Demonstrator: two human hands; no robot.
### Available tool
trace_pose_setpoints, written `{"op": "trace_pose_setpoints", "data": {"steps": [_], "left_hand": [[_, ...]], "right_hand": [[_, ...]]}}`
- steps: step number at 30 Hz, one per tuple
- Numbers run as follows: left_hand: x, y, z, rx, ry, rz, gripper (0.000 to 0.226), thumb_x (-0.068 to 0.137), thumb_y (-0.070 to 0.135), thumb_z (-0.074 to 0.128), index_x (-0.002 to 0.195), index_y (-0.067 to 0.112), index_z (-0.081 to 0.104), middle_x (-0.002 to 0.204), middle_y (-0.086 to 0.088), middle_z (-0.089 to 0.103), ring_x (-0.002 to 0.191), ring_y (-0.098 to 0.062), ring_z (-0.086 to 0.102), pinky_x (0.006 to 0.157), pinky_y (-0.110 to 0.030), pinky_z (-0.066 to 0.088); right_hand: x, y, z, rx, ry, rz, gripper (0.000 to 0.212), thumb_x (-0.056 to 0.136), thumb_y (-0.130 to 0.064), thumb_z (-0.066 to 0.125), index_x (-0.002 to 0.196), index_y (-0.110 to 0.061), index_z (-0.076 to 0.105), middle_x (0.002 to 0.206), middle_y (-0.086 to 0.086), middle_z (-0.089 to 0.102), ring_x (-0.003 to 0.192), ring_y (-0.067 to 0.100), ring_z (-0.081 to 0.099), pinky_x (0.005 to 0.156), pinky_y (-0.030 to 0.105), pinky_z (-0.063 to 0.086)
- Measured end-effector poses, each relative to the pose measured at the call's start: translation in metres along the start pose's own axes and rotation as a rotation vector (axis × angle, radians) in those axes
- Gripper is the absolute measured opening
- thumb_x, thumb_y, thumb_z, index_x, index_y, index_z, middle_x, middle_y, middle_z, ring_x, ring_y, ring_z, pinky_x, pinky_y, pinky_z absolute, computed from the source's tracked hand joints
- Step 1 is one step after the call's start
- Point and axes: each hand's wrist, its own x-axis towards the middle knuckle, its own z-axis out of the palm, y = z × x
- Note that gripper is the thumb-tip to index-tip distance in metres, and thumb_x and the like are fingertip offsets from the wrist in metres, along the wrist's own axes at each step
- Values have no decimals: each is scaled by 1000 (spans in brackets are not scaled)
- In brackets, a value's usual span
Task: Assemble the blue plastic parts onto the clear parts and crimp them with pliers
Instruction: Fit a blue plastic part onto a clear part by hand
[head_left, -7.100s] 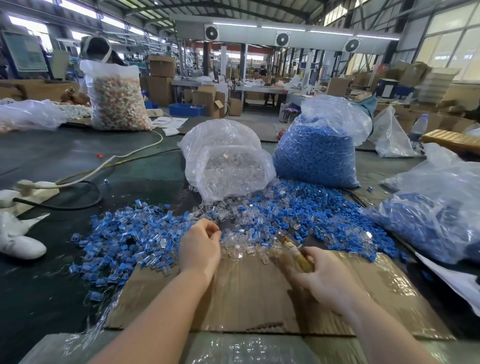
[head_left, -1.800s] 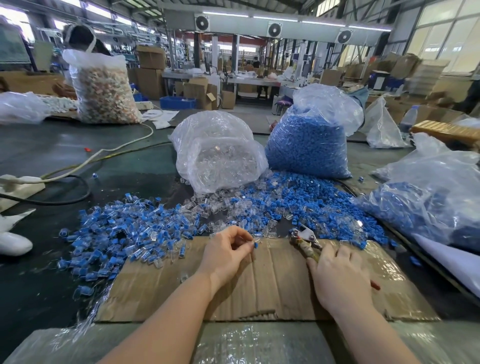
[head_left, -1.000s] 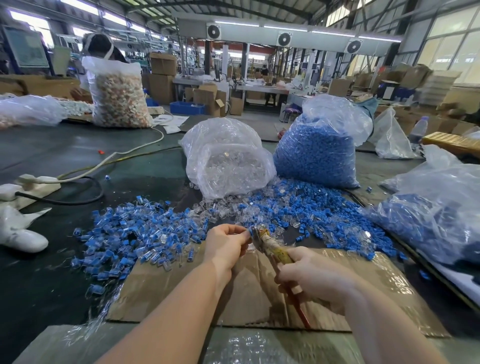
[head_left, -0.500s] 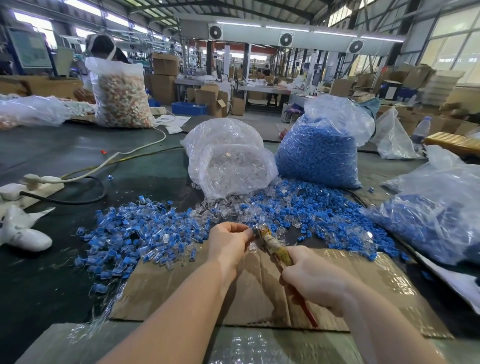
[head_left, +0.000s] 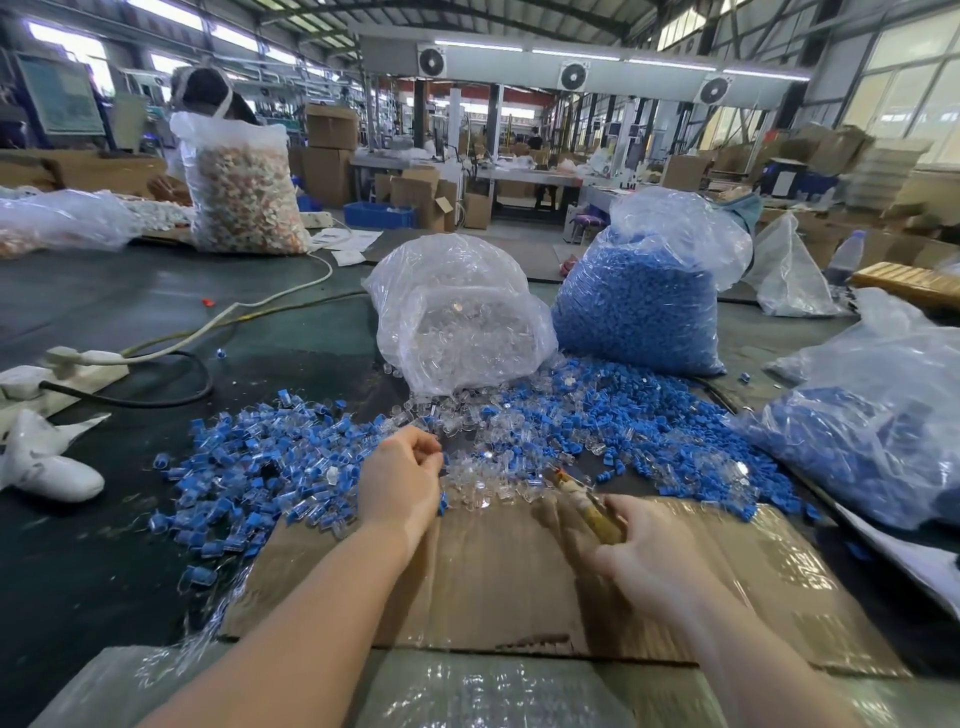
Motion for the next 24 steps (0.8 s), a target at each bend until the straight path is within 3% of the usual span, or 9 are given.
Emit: {"op": "trace_pose_setpoints", "data": {"steps": [1,5,9,12,19,24], "left_hand": [[3,-6,-4,105,22,51,9,90,13,58,94,16,65,80,6,63,64,-2,54,54,-9,37],[12,-29,-18,399,79,171,20,93,16,54,108,18,68,100,-4,65,90,-19,55,79,-32,47],[16,-39,-23,621,88,162,28,95,21,50,117,32,63,102,4,55,95,-16,45,83,-29,38],[11,-34,-14,595,103,213,28,94,22,51,119,32,60,106,7,53,98,-13,38,84,-27,31],[-20,-7,33,259,-110,415,24,93,21,52,116,21,61,107,8,55,98,-3,41,90,-17,37],[-29,-14,47,286,-149,455,28,96,27,46,121,23,57,105,12,48,99,-3,38,95,-20,36]], "right_hand": [[2,5,0,-130,40,15,18,81,-30,66,95,-23,57,99,1,60,94,19,54,85,36,49],[-1,17,0,-383,80,96,57,81,-58,59,127,-27,46,130,4,49,125,26,39,105,39,35],[-1,23,0,-467,81,104,67,82,-68,48,134,-27,40,136,4,43,129,28,35,104,40,34],[6,22,-4,-458,81,103,64,84,-71,35,131,-29,44,137,3,42,130,26,34,103,43,33],[49,24,-16,-359,213,-7,28,95,-20,48,122,-15,56,115,5,55,110,23,50,93,36,45],[81,35,-10,-430,127,-75,47,92,-1,45,133,-22,50,132,-1,50,121,23,44,96,38,44]]}}
